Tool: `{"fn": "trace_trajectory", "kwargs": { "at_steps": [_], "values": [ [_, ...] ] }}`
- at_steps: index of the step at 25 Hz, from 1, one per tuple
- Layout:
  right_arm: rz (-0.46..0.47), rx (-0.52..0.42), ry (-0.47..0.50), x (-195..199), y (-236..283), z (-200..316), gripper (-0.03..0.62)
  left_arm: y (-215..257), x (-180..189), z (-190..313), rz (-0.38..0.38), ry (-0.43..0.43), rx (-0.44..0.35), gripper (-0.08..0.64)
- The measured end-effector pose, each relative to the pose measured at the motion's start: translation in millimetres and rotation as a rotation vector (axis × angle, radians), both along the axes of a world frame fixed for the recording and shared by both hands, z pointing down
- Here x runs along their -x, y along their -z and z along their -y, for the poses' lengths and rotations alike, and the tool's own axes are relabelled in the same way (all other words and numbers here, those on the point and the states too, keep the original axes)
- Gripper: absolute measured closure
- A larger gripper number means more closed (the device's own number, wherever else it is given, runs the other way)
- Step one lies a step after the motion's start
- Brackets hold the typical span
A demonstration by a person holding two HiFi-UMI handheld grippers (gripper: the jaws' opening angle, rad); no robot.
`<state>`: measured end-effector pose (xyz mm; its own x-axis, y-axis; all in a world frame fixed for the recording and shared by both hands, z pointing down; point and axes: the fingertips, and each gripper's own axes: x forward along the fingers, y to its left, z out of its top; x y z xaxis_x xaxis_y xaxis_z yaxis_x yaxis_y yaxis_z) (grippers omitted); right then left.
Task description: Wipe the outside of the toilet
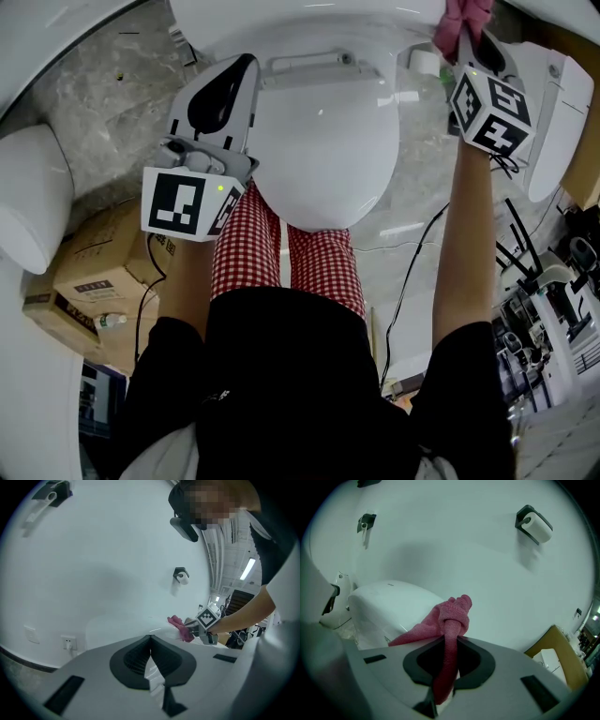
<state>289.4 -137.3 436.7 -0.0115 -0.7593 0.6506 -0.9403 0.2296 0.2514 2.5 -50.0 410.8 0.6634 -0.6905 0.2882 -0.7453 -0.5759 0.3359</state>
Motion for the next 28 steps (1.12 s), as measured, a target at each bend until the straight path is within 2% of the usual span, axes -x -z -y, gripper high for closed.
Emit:
{"fn": "trace_trajectory", "kwargs": {
  "at_steps": [4,16,20,23,25,28],
  "values": [
    [0.009,-0.018,-0.001,-2.9,-2.3,1.7,0.537,-2.1,-0.8,-1.6,0.002,-0.002,0.006,0.551],
    [0.023,0.021,-0.034,-14.1,-11.9,-1.1,0.537,-4.1,-0.4,0.3,-0.006,0.014,0.015,0.551],
    [-0.092,0.094,-0.032,-35.2,-23.3,-12.8,0.537,-1.9,-0.1,-0.4,-0.086,0.045,0.054,0.551],
    [-0.135,0.06,-0.042,-48.6,-18.8,-20.6,0.537,-0.4,5.2,2.5,-0.103,0.067,0.056,0.551],
    [-0.128,0.048,-0.061,-50.6,-13.3,-26.8,0.537,-1.5,7.7,4.0,-0.102,0.084,0.056,0.551],
    [-0.056,0.007,-0.106,-54.9,-4.4,-36.0,0.537,-0.2,3.9,2.6,-0.07,0.084,0.036,0.551]
  ]
}}
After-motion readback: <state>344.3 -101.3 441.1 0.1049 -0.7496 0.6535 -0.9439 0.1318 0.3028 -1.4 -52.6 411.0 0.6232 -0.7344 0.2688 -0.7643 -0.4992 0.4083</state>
